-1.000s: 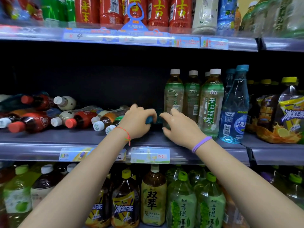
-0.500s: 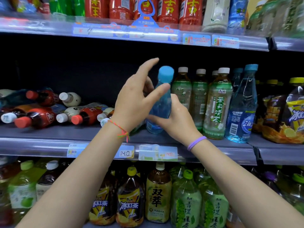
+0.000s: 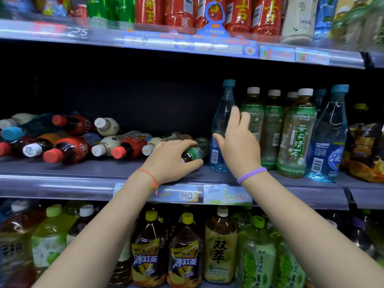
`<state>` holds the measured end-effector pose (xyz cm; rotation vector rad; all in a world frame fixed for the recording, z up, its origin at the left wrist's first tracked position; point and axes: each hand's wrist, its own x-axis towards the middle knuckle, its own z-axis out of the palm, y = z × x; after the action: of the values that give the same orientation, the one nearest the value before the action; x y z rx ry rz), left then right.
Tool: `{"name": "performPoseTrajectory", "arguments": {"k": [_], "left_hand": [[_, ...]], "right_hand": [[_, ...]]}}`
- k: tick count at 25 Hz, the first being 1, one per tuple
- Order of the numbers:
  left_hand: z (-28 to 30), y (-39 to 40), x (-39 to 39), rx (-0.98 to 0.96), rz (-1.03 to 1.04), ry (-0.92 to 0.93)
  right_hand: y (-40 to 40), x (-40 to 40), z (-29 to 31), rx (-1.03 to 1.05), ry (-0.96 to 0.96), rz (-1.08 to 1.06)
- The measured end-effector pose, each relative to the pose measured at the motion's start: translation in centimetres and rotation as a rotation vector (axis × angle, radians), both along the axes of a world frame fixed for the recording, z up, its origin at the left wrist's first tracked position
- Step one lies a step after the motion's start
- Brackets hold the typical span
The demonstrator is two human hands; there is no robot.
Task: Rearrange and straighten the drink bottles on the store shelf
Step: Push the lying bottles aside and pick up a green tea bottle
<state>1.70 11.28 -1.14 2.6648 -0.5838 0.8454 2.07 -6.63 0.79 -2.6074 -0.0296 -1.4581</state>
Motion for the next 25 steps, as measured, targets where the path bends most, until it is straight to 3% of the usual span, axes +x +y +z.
{"name": "performPoseTrajectory", "arguments": {"k": [2,6,9,14,16,20,22,25], "left_hand": [[0.1,1.1,-0.5,-0.05,-0.018,-0.027],[-0.2,4.0,0.8,-0.134,-0.101,-0.068],[-0.9,5.1,2.3,-0.054,-0.052,0.07],[-0.8,5.2,2.6,-0.049,-0.063,0.097],[-1.1,5.3,2.0,-0.032,-0.073,0.052],[-1.6,5.1,1.0,-0.058,-0.088,-0.134],[-1.2,4.9,0.8,-0.061,-0.031,-0.142],[-0.4,4.6,0.4,-0.049,0.166,0.049]], "right_hand": [[1.4,-0.6,-0.4,-0.199,-0.153,0.04],[2.3,-0.6,-0.2,-0.546,0.288,0.203],[2.5,-0.4,0.0,-0.555,0.431,0.275],[2.7,-0.2,0.1,-0.503,0.321,0.399],[2.5,-0.4,-0.8,-0.378,0.294,0.502],[1.7,-2.3,-0.3,0.3,0.253,0.79],[1.6,-3.3,1.3,0.525,0.178,0.771],[1.2,-3.7,2.2,0.615,0.094,0.654]]}}
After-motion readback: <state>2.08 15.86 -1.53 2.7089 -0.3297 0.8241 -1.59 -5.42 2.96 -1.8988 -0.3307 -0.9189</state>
